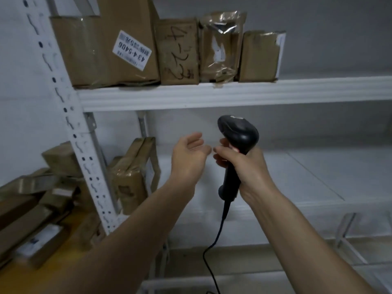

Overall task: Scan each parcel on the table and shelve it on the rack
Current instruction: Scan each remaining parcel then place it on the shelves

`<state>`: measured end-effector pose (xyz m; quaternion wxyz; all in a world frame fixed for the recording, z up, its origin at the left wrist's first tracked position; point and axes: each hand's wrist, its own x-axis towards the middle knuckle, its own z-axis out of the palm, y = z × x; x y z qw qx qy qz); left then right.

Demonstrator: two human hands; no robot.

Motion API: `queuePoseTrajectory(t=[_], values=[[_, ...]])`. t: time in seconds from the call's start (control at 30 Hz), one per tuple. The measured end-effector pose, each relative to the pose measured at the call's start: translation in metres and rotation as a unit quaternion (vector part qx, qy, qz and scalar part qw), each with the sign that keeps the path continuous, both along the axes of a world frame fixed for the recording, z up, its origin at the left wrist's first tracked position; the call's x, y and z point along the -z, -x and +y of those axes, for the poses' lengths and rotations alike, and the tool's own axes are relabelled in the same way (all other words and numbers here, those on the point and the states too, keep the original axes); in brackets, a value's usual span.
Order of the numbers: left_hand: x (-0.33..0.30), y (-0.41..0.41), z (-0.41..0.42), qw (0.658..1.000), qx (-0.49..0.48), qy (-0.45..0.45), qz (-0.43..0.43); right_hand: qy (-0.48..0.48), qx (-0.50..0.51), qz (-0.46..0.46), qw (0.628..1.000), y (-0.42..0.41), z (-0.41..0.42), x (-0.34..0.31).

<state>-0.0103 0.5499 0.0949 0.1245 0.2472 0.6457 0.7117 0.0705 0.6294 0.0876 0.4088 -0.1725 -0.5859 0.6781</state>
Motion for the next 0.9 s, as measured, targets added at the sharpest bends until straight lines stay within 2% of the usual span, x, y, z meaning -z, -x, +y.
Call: queuePoseTrajectory(t=[0.3, 0.53, 0.7, 0.9], values=[[0.072, 0.043, -0.091, 0.997, -0.054, 0.011, -0.054, 0.043, -0.118, -0.076, 0.989, 0.047, -0.081, 0.062], [0.12, 0.101, -0.19, 0.985, -0.114, 0.073, -0.11, 0.057, -0.184, -0.149, 0.97, 0.101, -0.161, 0.095], [0.143, 0.144, -0.266, 0.971, -0.123, 0.114, -0.171, 0.068, -0.189, -0.185, 0.962, 0.149, -0.229, 0.113], [0.163, 0.191, -0.352, 0.962, -0.115, 0.158, -0.189, 0.085, -0.181, -0.212, 0.957, 0.203, -0.297, 0.136]])
